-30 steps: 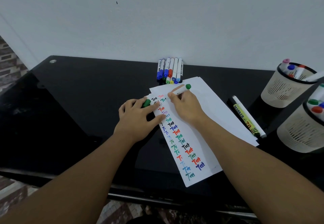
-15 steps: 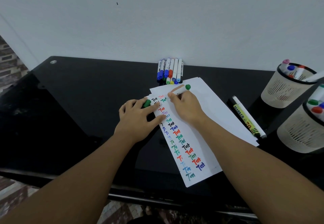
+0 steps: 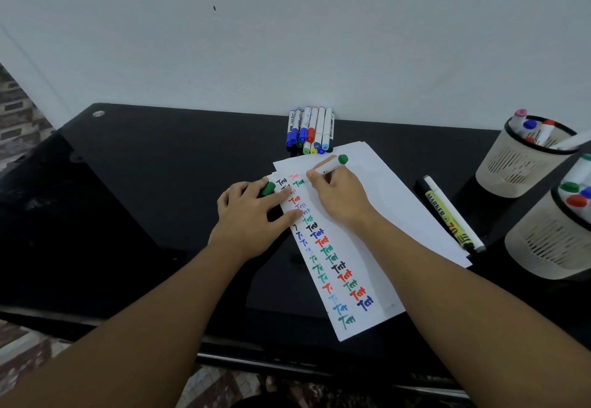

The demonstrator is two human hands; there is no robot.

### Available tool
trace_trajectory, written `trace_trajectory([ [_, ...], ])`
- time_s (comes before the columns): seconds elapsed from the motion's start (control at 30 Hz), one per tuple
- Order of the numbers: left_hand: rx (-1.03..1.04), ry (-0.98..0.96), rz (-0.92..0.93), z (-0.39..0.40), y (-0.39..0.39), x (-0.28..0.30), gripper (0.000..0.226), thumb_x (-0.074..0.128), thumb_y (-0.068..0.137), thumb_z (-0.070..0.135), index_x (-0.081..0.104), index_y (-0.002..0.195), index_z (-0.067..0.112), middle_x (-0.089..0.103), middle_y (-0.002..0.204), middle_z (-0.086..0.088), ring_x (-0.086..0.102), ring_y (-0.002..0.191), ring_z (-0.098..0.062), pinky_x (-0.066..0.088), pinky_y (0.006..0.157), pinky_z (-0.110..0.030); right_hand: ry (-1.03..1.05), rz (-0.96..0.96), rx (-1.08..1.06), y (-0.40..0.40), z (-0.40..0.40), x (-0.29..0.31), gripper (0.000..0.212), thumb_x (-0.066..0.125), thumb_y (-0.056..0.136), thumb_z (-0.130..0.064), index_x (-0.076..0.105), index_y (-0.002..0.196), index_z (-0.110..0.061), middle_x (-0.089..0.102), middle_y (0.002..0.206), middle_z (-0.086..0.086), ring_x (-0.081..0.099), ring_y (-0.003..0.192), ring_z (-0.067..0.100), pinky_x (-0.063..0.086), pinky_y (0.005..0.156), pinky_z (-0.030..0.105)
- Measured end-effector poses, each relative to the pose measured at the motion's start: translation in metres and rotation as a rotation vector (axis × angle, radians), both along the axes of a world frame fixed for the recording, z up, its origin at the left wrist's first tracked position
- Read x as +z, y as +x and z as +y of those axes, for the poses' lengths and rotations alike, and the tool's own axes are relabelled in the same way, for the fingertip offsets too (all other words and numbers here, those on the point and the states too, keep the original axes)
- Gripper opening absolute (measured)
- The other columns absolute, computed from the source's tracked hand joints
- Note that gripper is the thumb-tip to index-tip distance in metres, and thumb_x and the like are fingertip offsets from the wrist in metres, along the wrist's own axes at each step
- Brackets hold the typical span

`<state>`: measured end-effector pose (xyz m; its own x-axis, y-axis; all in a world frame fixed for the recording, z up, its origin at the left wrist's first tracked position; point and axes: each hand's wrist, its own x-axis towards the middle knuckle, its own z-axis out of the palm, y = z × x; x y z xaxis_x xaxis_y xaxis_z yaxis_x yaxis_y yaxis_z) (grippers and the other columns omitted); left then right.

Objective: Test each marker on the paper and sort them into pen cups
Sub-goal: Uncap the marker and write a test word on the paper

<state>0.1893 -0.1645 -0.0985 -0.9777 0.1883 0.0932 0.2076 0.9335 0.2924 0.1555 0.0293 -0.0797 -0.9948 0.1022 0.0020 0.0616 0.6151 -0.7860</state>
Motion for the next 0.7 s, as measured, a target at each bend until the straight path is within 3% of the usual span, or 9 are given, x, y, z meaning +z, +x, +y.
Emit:
trace_trajectory([
  [0.1, -0.004, 0.105, 0.039, -0.002, 0.002, -0.001, 0.061, 0.047, 0.089, 0.077, 0.042, 0.146, 0.055, 0.024, 0.164, 0.003, 0.019, 0.147, -0.024, 0.014, 0.122, -0.050, -0.068, 0.034, -0.016, 0.001, 0.001, 0.001, 0.037, 0.054, 0.105, -0.045, 0.067, 0.102, -0.010, 0.071, 0.089, 0.006, 0.068, 0.082, 0.017, 0.055, 0.076, 0.037],
  [0.23, 0.075, 0.320, 0.162, -0.003, 0.004, -0.002, 0.071, 0.060, 0.093, 0.059, 0.031, 0.155, 0.042, 0.031, 0.149, -0.001, 0.030, 0.133, -0.019, 0.038, 0.110, -0.043, -0.299, 0.190, 0.025, 0.005, 0.007, 0.004, 0.018, 0.055, 0.106, -0.036, 0.057, 0.122, -0.029, 0.067, 0.105, -0.008, 0.065, 0.090, 0.007, 0.053, 0.081, 0.025],
  [0.37, 0.208, 0.246, 0.205, -0.003, 0.001, -0.003, 0.050, 0.056, 0.098, 0.051, 0.053, 0.140, 0.024, 0.042, 0.122, 0.000, 0.034, 0.113, -0.016, 0.042, 0.102, -0.042, -0.238, 0.171, 0.078, 0.008, 0.005, 0.004, 0.012, 0.052, 0.108, -0.034, 0.061, 0.113, -0.030, 0.063, 0.085, -0.014, 0.059, 0.073, 0.004, 0.049, 0.075, 0.024],
  [0.43, 0.189, 0.211, 0.212, -0.004, -0.001, -0.006, 0.035, 0.054, 0.102, 0.044, 0.062, 0.129, 0.023, 0.044, 0.114, 0.002, 0.034, 0.104, -0.013, 0.038, 0.100, -0.037, -0.229, 0.145, 0.070, 0.008, 0.004, 0.003, 0.010, 0.052, 0.108, -0.031, 0.060, 0.114, -0.031, 0.066, 0.093, -0.012, 0.061, 0.077, 0.003, 0.048, 0.077, 0.024],
  [0.5, 0.153, 0.200, 0.228, -0.004, -0.001, -0.008, 0.027, 0.053, 0.103, 0.037, 0.064, 0.123, 0.023, 0.046, 0.108, 0.004, 0.035, 0.099, -0.012, 0.035, 0.096, -0.035, -0.201, 0.113, 0.089, 0.007, 0.004, 0.002, 0.024, 0.051, 0.108, -0.022, 0.054, 0.128, -0.036, 0.067, 0.113, -0.006, 0.061, 0.092, 0.005, 0.049, 0.083, 0.028],
  [0.6, 0.110, 0.222, 0.249, -0.004, 0.000, -0.008, 0.022, 0.055, 0.103, 0.031, 0.064, 0.121, 0.023, 0.053, 0.106, 0.004, 0.041, 0.097, -0.013, 0.040, 0.096, -0.038, -0.128, 0.051, 0.190, 0.008, 0.006, 0.006, 0.067, 0.049, 0.104, -0.004, 0.028, 0.155, -0.042, 0.055, 0.137, -0.005, 0.061, 0.102, 0.008, 0.059, 0.089, 0.037],
  [0.7, 0.079, 0.253, 0.244, -0.003, 0.001, -0.005, 0.021, 0.054, 0.104, 0.028, 0.064, 0.121, 0.023, 0.059, 0.108, 0.004, 0.048, 0.098, -0.015, 0.045, 0.094, -0.042, -0.306, 0.023, 0.265, 0.008, 0.007, 0.014, 0.068, 0.044, 0.107, -0.004, 0.022, 0.160, -0.041, 0.038, 0.154, -0.007, 0.062, 0.115, 0.004, 0.061, 0.081, 0.025],
])
